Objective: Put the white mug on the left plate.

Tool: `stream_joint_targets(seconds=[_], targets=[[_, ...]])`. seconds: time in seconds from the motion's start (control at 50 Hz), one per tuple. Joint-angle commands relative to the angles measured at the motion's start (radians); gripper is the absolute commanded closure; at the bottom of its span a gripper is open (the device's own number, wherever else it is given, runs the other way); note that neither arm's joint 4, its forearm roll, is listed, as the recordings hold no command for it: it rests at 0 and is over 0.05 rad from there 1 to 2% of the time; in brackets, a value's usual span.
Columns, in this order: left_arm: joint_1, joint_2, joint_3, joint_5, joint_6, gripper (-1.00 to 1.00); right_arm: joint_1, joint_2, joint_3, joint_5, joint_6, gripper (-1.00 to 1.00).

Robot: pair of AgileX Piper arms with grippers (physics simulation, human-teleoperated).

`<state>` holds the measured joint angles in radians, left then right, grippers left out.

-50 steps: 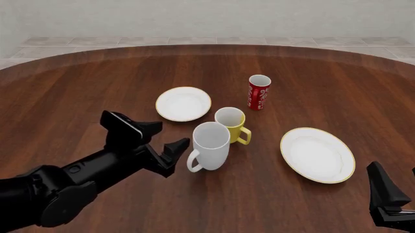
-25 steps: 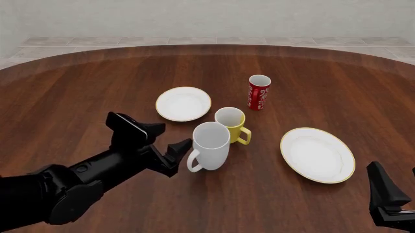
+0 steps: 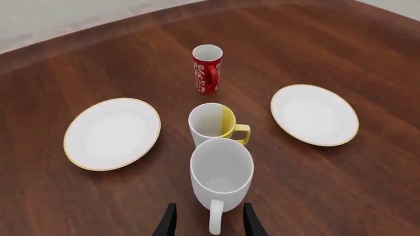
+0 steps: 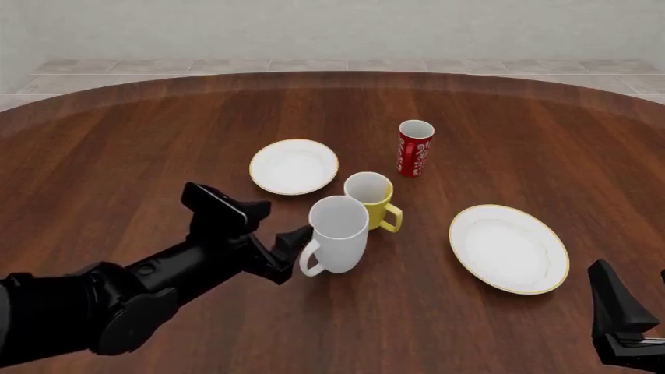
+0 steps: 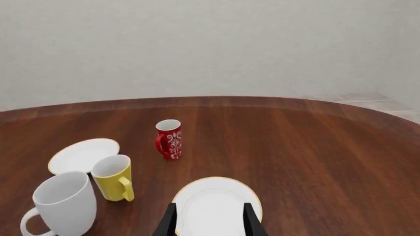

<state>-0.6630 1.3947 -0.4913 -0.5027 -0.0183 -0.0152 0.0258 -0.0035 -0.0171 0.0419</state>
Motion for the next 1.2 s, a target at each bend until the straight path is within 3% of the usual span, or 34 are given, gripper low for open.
stream_joint_targets(seconds=[0.02,1.2], targets=[[0.001,0.032,-0.010,-0.011,-0.002,-1.00,-0.002,-0.001,0.000,0.000,0.003,-1.00],[-0.008,0.163,-0.033,-0.062,-0.016,-1.00,-0.007,0.017,-0.004,-0.016,0.007,-1.00]])
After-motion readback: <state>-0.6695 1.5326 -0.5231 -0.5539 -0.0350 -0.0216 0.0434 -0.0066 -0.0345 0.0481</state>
